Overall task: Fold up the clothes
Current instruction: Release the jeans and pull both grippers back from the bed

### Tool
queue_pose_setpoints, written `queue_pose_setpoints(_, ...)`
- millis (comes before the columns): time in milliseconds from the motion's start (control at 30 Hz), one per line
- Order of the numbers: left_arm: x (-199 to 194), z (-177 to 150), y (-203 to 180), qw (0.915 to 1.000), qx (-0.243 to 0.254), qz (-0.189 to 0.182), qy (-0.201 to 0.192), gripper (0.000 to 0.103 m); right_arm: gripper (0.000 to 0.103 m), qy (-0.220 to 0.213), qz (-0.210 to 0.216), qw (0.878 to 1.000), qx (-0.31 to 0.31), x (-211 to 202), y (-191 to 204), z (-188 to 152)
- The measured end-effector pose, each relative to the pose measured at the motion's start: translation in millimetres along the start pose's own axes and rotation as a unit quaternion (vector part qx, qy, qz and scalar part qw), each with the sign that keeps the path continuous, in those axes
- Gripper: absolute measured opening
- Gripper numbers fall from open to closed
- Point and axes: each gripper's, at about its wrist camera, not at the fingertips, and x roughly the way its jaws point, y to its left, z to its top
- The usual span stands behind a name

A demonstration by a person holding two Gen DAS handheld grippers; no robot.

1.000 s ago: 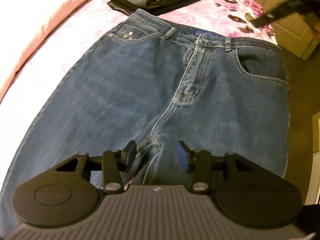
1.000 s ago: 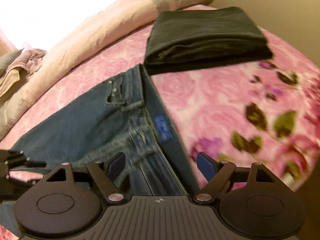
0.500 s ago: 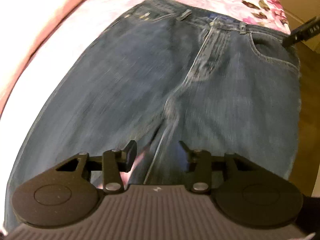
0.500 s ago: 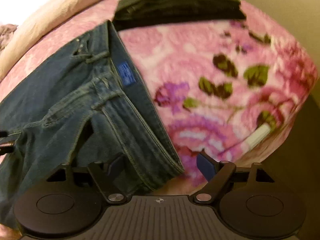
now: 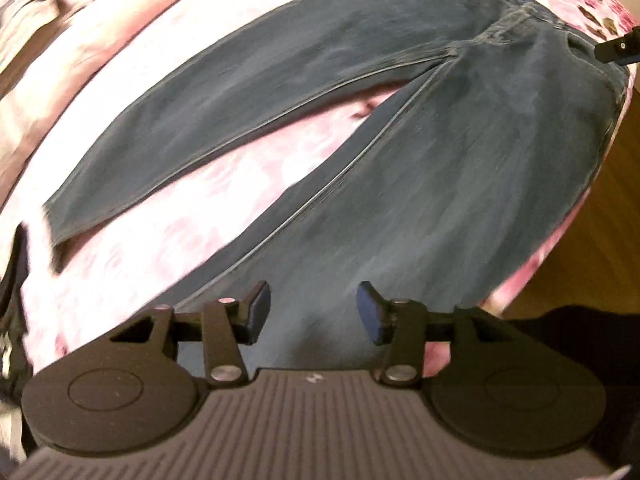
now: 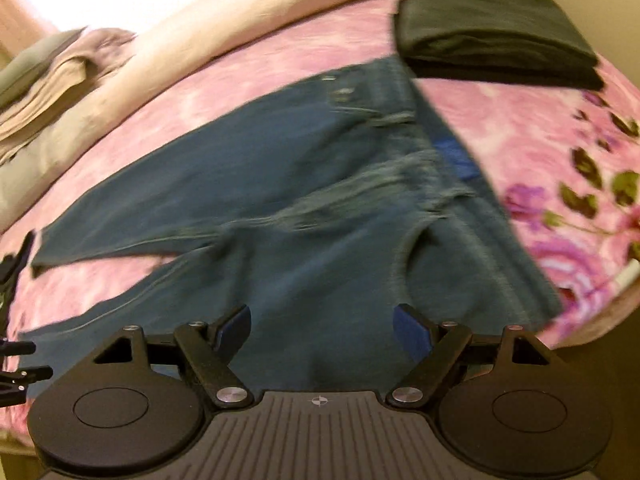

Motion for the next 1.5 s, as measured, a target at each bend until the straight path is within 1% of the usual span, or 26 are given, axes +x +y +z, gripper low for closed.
queue_pose_setpoints(133,-16.6,-45.9,32.4,0.9997,-0.012,0.017,-0.009,0.056,0.082,0.007,-0.027,0.999,-0.021,-4.6,42.7,-11.5)
queue_pose_setpoints(200,-21.7,-68.1,48.4,0.9997,-0.012,0.016,-0.017,0.056,0.101,0.004,-0.050,0.999,-0.016,-8.8,59.2,-21.0)
queue_pose_setpoints(233,-24.0,-79.2,56.8,0.9996,-0.011,0.015,-0.022,0.056,0.103,0.000,-0.059,0.998,-0.010,-12.9,67.2,-27.3)
queue_pose_setpoints(367,-40.8,-124.6,91.8,0.9988,0.003,0.017,-0.047,0.056,0.103,-0.006,-0.079,0.996,0.032,-36.2,102.7,-59.2)
queue_pose_setpoints(433,-49.2,-141.5,107.9,0.9982,0.001,0.016,-0.059,0.058,0.103,-0.010,-0.085,0.995,0.051,-46.9,122.0,-73.7)
queue_pose_setpoints(500,-56.4,-156.0,120.9,0.9978,-0.001,0.015,-0.065,0.058,0.103,-0.014,-0.091,0.994,0.060,-55.7,145.0,-86.9)
queue_pose_setpoints(600,-63.4,-175.5,141.4,0.9972,0.002,0.015,-0.073,0.059,0.103,-0.018,-0.094,0.993,0.064,-64.3,174.8,-97.2)
queue_pose_setpoints(700,-69.3,-183.7,156.4,0.9964,-0.008,0.014,-0.083,0.059,0.103,-0.025,-0.094,0.994,0.050,-72.5,200.1,-98.2)
queue_pose_setpoints(833,-77.9,-178.7,168.8,0.9937,-0.032,0.011,-0.106,0.061,0.103,-0.034,-0.103,0.994,0.027,-80.3,220.5,-91.7)
queue_pose_setpoints(967,-88.7,-165.7,172.4,0.9898,-0.054,0.009,-0.131,0.062,0.103,-0.034,-0.104,0.994,0.021,-81.4,226.6,-81.0)
queue_pose_setpoints(1100,-93.8,-151.8,170.6,0.9876,-0.057,0.001,-0.146,0.064,0.103,-0.048,-0.108,0.993,0.008,-88.4,231.6,-72.0)
queue_pose_setpoints(1300,-97.1,-142.6,173.5,0.9863,-0.056,0.006,-0.155,0.064,0.103,-0.048,-0.112,0.992,-0.006,-90.6,234.7,-64.5)
queue_pose_setpoints(1500,-95.4,-143.2,175.2,0.9876,-0.050,0.008,-0.148,0.064,0.103,-0.039,-0.114,0.993,-0.016,-89.4,236.7,-67.6)
